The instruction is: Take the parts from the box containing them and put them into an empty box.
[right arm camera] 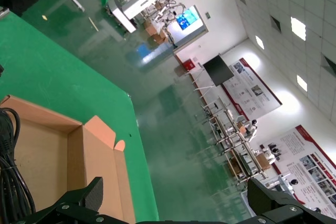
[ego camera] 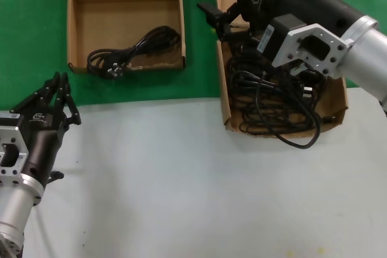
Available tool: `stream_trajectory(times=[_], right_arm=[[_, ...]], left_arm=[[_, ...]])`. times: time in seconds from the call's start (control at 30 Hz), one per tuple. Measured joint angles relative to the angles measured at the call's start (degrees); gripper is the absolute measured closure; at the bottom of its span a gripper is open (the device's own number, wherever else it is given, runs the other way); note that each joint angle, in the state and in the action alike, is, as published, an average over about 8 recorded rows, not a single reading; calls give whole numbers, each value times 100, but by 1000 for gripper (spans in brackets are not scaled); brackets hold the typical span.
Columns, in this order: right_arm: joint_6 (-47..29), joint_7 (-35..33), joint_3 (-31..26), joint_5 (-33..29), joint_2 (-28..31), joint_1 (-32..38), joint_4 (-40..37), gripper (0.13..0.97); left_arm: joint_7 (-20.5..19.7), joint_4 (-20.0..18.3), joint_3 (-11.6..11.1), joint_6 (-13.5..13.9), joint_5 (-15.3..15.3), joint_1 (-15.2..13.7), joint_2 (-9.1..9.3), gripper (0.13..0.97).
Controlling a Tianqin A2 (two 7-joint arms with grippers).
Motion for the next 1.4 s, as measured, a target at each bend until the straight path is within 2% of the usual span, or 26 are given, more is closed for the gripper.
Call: stream_trajectory(times=[0.13,0.43,0.7,0.73,1.0,1.03,1.3,1.4], right_arm=[[38,20,23,51,-11,-52,-16,140],[269,148,164,366,-80,-372,-120,129],[537,295,326,728,-160,-741,-240,129],[571,314,347,774,-170,-789,-255,129],[841,462,512,1141,-251,-1164,-376,129],[876,481,533,1187,-261,-1211,-391,129],[1147,629,699,1555,-343,-1588,-513,129],[1248,685,760,1693,-373,-1728,-558,129]], left_arm=[[1,0,0,-2,-2,2,0,931],[13,3,-5,-15,-15,13,0,844],[26,6,-10,-31,-30,25,0,694],[28,7,-10,-33,-32,27,-1,694],[41,10,-15,-48,-47,40,-1,483],[42,10,-16,-50,-49,41,-1,483],[55,13,-21,-66,-65,54,-1,301],[60,14,-23,-72,-71,59,-1,301]])
